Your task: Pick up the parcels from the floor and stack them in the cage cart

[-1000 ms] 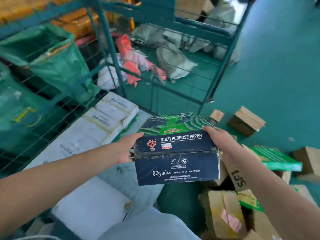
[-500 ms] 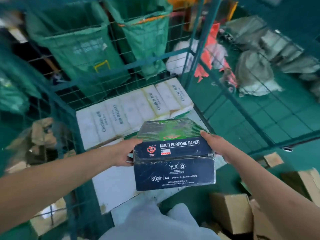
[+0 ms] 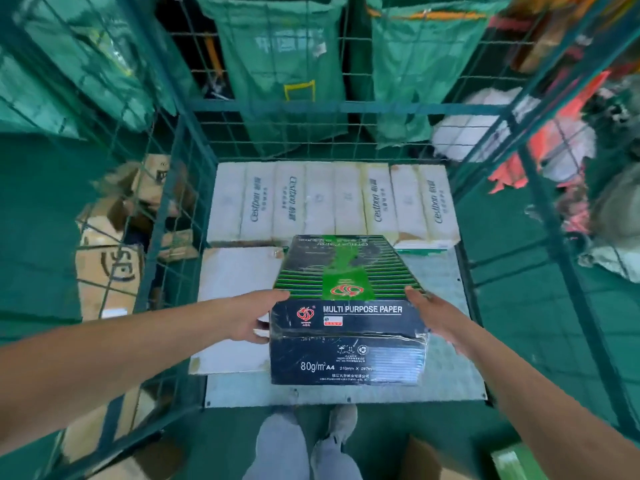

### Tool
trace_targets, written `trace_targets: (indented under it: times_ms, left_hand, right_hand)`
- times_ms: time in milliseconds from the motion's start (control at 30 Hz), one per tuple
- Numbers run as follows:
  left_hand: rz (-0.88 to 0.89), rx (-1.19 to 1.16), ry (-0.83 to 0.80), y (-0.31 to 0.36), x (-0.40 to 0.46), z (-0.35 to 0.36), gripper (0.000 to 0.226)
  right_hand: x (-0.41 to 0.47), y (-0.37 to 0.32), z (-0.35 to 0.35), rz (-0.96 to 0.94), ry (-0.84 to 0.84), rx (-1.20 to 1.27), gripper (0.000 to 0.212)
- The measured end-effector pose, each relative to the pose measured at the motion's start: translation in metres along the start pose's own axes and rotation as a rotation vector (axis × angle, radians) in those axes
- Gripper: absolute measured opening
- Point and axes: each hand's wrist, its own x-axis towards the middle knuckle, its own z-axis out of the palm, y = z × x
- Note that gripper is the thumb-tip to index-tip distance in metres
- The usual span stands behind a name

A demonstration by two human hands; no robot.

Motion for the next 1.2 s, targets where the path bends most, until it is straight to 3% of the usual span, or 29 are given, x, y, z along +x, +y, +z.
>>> trace_targets:
  times_ms: [233,333,533,633,733,967,1100,1200]
  left_hand:
    - [-0.002,-0.049,0.028,-0.035,0.068,0.01,0.032]
    - [0.038,-0.06,0.066,-0.047,0.095,0.013,0.025]
    - [0.042,-0.115,0.046,-0.081,0.159,0.016,0.018]
    - [0.014,-0.02,0.037,-0.104,0.199,0.02,0.031]
    - [-0.036,0.056,0.05,-0.13,0.242,0.028,0.052]
    - [-0.062,0.041,0.052,-0.168,0.307,0.045,0.052]
    - [-0.076,0.004,0.052,-0.172,0.327,0.05,0.074]
    - [-0.099,-0.026,0.066,-0.171,0.337,0.053,0.087]
  right_hand:
    - [0.069,0.03,0.024,0.001,-0.063,-0.106,0.089]
    - [0.097,0.049,0.044,0.034,-0.113,-0.107,0.074]
    - [0.145,0.097,0.095,0.109,-0.139,0.268,0.036]
    - [0.177,0.129,0.121,0.121,-0.096,0.339,0.025]
    - [0.205,0.164,0.147,0.122,-0.063,0.374,0.033]
    - [0.243,0.199,0.194,0.139,-0.03,0.388,0.035]
    - [0.261,0.205,0.206,0.162,-0.023,0.359,0.034]
    - [0.273,0.205,0.212,0.205,-0.067,0.364,0.062]
